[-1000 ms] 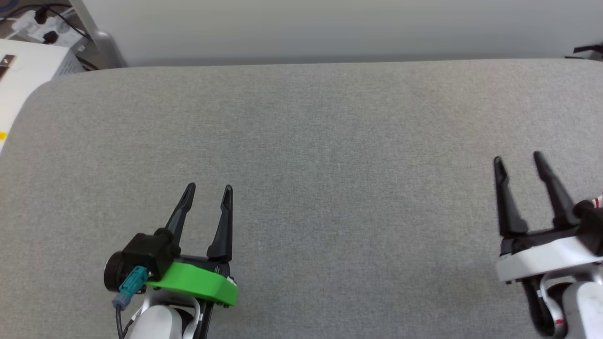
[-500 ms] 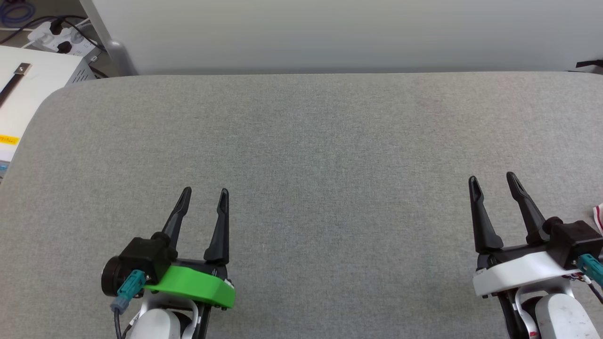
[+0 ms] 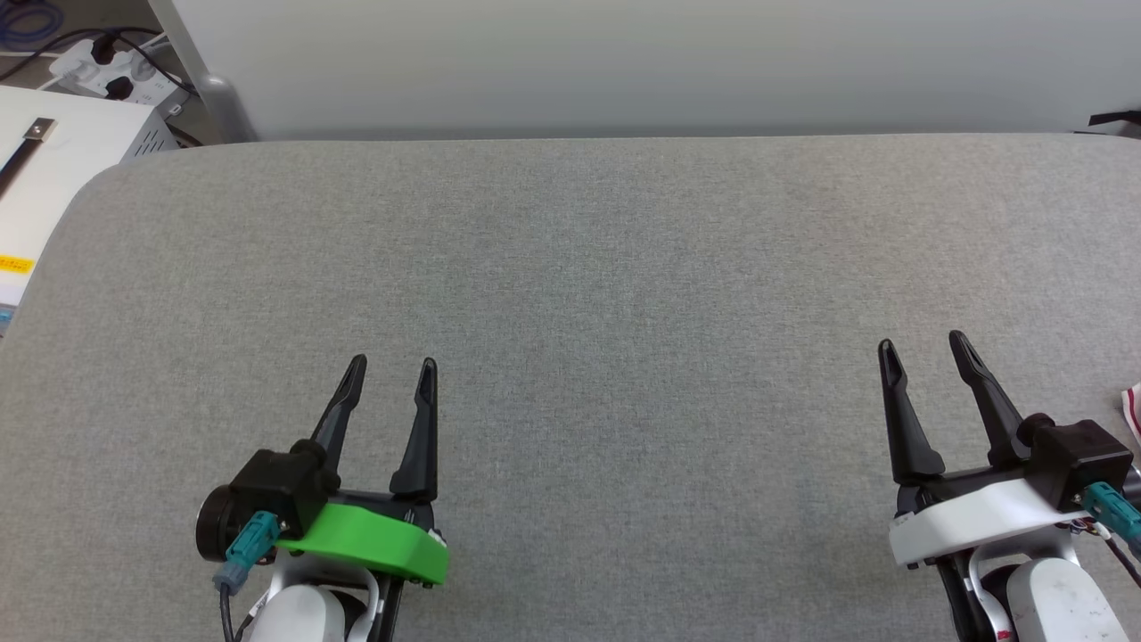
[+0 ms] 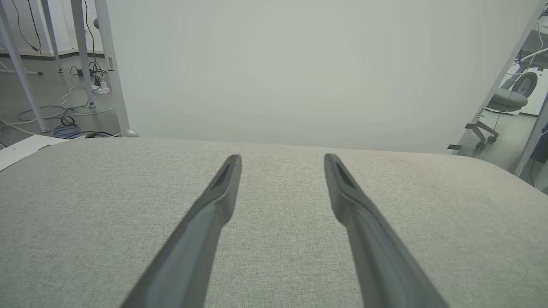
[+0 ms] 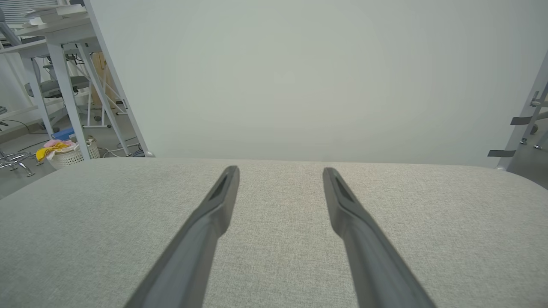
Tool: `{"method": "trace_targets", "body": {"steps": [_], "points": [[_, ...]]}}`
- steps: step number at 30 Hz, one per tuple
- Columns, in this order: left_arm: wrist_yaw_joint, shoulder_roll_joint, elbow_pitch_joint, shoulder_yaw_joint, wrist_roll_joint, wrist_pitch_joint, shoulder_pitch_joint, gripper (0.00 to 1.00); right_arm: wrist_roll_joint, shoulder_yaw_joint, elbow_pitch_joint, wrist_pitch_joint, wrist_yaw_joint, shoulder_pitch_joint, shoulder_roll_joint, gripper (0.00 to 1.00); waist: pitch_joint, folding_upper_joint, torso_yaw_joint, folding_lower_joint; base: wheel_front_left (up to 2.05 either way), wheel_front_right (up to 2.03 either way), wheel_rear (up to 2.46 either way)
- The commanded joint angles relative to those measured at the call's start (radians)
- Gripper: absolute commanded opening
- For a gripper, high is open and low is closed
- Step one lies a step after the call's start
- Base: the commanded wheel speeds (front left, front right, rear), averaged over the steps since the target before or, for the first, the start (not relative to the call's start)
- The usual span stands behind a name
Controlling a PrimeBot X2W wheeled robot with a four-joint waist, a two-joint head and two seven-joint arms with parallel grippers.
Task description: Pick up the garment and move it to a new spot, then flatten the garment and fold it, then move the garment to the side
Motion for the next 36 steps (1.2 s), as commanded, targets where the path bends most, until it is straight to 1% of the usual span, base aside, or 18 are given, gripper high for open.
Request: {"method": "trace_targets", "body": {"steps": [1,6,7,36], "points": [[-0.003,-0.004,0.003,0.0,0.001,-0.006,0.009,1.0,0.001,0.002,0.005,-0.008,-0.001,0.001,-0.002,1.0,-0.001,0.0,0.0,0.0,0.0,0.0,0.0],[-0.003,-0.004,0.002,0.001,0.0,-0.006,0.007,1.0,0.003,0.007,0.008,-0.009,-0.001,-0.002,-0.003,1.0,0.001,0.0,0.0,0.0,0.0,0.0,0.0],[0.0,0.0,-0.001,-0.001,0.0,0.0,0.0,0.0,0.002,0.006,0.006,0.0,0.0,0.0,-0.002,0.0,0.001,0.0,0.0,0.0,0.0,0.0,0.0],[0.026,-0.002,-0.018,0.018,0.045,0.053,0.015,0.0,-0.044,-0.008,-0.008,0.052,0.0,0.017,0.014,0.0,-0.023,0.0,-0.002,0.0,0.0,0.0,0.0]]}}
